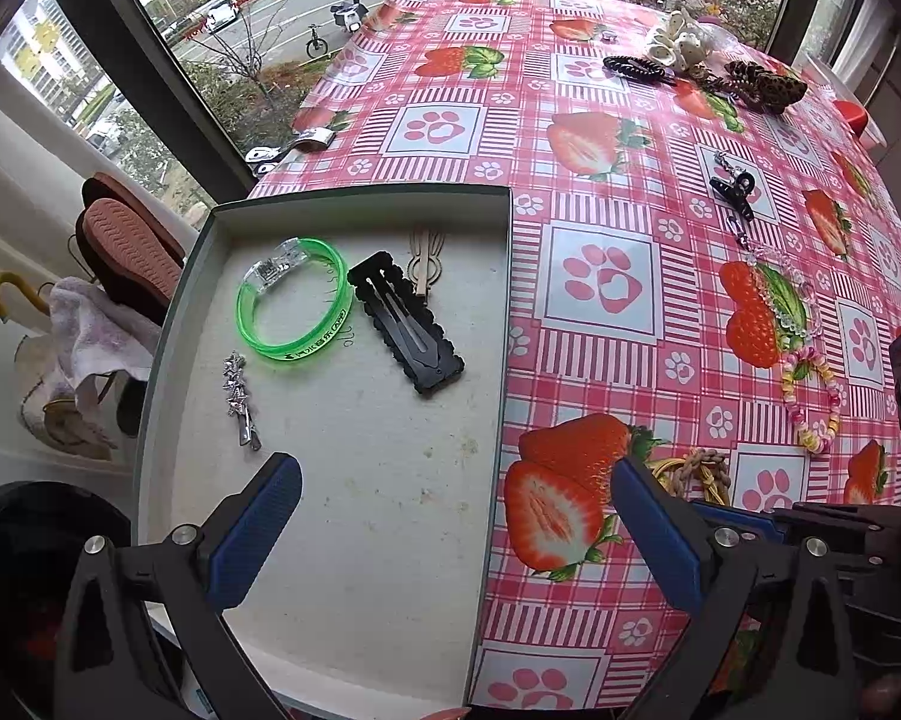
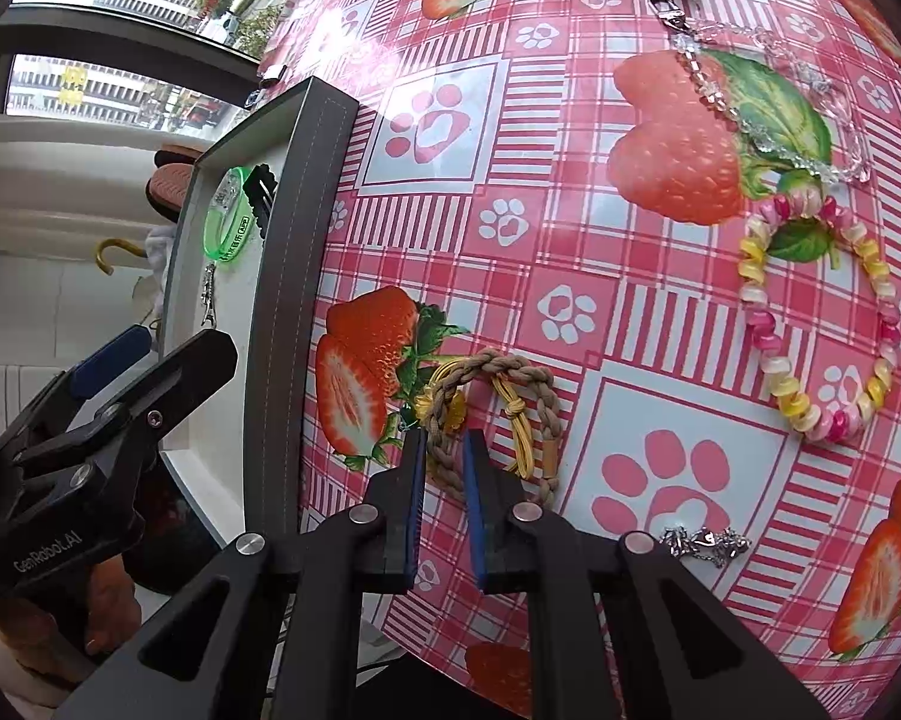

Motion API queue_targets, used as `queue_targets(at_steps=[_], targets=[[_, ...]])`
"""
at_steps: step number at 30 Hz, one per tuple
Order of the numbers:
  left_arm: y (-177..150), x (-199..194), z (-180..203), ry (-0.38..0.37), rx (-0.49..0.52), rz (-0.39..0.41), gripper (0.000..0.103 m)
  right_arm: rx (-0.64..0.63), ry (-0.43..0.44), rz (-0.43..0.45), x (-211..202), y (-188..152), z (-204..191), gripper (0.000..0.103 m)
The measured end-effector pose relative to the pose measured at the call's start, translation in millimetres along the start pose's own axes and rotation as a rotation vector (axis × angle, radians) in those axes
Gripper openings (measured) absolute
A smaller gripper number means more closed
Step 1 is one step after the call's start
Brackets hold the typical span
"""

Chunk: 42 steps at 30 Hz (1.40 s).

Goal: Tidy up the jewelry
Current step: 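Close the right tool on the braided rope hair tie and lift it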

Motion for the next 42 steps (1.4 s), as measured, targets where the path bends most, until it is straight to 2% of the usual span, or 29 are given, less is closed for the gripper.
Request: queue_targets(at_steps=[3, 6, 14, 17, 22, 32, 33, 34, 36, 38, 40, 41, 42], targets=[[0.0, -0.3, 2.6, 0.002, 0.006, -0.001, 0.103, 0.002, 0.01, 0.002, 2.3, 2.7, 1.1, 0.014], [-0.5, -1.8, 3.7, 0.002, 0.01, 0.001, 0.103, -0.003, 0.02, 0.036, -3.9, 2.1, -2.2, 0.007], [-1.5, 1.1, 19.1, -0.011, 0.037, -0.012, 0.103, 0.009, 0.036, 0.064, -26.5, -3.5, 6.8, 0.007], [-2.1, -0.1, 22.5, -0.015, 0.042, -0.011, 0.103, 0.002, -0.101, 0.099, -33.5, -0.9, 7.4, 0.008], [-2.6, 1.0, 23.3, -0.006, 0.05, -0.016, 0.103, -0.044, -0.197, 0.053, -29.4, 4.4, 13.0, 0.008], [-4.8, -0.6, 21.4, -0.017, 0.038, -0.017, 0.103, -0.107, -0.266, 0.034, -19.0, 1.9, 3.3, 0.009], [-4.8, -0.8, 20.8, -0.018, 0.036, -0.017, 0.103, -0.115, -0.271, 0.035, -18.6, 0.9, 0.7, 0.014], [-4.8, -1.1, 20.5, -0.019, 0.035, -0.016, 0.103, -0.12, -0.278, 0.035, -18.1, -0.4, -1.7, 0.025], [-5.0, -1.4, 20.0, -0.02, 0.035, -0.014, 0.103, -0.128, -0.294, 0.034, -15.3, -1.1, -4.0, 0.04], [-5.1, -1.6, 19.7, -0.016, 0.032, -0.012, 0.103, -0.14, -0.329, 0.049, -11.8, 1.7, -10.7, 0.04], [-4.2, -2.4, 17.0, -0.026, 0.018, -0.014, 0.103, -0.136, -0.347, 0.061, -11.5, 7.6, -13.4, 0.035], [-4.1, -2.8, 16.4, -0.023, 0.017, -0.014, 0.103, -0.132, -0.342, 0.067, -11.5, 8.9, -13.3, 0.029], [-4.6, -3.5, 16.4, -0.017, 0.021, -0.009, 0.103, -0.122, -0.323, 0.065, -11.5, 10.1, -11.3, 0.007]])
Point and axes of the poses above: each gripper's, at about its wrist camera, not at the fingertips, and x roughly the way its jaws point, z to its right, y to its top, the point moved 2 cm from there along x, roughly the way its jaws point, and after that the axes turned 15 degrees about -z, right-handed, at the moved point
